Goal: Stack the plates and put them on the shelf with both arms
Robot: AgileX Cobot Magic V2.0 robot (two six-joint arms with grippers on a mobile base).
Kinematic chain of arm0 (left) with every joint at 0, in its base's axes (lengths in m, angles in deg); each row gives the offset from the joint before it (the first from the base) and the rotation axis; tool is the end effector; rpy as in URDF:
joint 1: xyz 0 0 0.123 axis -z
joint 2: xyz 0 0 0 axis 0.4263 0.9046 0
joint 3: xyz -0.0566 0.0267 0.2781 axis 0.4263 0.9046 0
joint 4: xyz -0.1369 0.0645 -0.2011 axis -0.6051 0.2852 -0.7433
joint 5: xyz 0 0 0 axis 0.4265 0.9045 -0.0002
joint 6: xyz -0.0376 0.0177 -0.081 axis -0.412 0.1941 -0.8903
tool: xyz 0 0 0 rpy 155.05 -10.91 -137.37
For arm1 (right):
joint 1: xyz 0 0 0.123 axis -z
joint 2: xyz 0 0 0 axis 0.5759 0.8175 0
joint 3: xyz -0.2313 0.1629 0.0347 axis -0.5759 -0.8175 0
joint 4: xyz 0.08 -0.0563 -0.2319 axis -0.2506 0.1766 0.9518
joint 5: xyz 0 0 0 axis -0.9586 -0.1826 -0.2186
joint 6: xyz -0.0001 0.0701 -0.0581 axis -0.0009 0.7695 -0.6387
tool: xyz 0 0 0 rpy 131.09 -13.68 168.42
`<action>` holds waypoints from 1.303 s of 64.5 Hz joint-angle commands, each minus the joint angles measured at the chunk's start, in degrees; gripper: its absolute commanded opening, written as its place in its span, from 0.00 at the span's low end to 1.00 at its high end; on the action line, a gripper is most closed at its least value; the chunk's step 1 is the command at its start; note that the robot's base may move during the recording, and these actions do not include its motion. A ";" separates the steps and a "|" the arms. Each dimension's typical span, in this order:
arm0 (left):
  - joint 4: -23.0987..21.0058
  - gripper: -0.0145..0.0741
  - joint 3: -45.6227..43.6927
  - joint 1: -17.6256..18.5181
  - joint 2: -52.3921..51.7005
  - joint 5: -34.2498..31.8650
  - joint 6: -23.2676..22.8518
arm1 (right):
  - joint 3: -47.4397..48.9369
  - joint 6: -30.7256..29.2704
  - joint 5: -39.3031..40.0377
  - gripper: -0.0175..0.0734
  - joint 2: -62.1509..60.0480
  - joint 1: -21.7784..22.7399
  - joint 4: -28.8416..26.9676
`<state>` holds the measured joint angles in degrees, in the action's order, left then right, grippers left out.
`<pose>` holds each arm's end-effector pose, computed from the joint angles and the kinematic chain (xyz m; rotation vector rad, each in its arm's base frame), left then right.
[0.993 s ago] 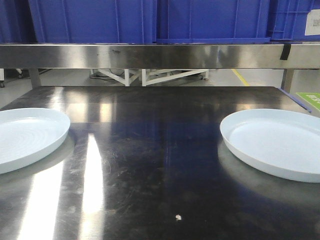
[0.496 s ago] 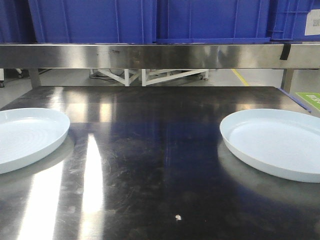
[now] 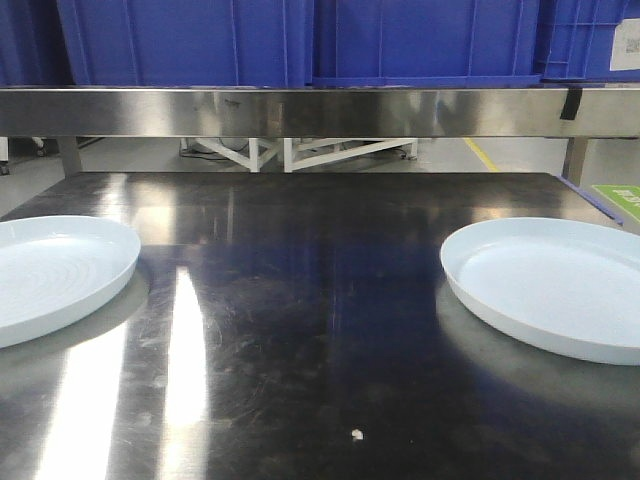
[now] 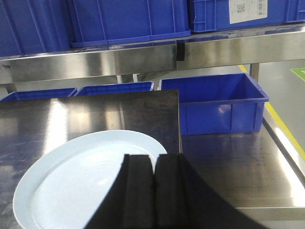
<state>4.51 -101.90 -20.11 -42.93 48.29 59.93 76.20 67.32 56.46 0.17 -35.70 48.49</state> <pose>0.0895 -0.0040 0.3293 0.0277 1.9276 -0.0383 0.0569 0.0001 0.1950 0.1176 1.5940 0.1217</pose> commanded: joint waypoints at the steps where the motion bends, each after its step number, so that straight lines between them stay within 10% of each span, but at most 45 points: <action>1: 3.13 0.26 -11.08 1.09 9.07 2.78 -0.63 | 0.06 -0.19 4.85 0.25 -1.08 -0.02 0.35; 84: 7.22 0.26 -19.82 1.46 23.17 -1.69 -0.38 | 0.06 -0.19 4.85 0.25 -1.08 -0.02 0.35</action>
<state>11.27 -119.48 -19.07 -19.47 50.80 59.93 76.20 67.32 56.46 0.17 -35.70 48.49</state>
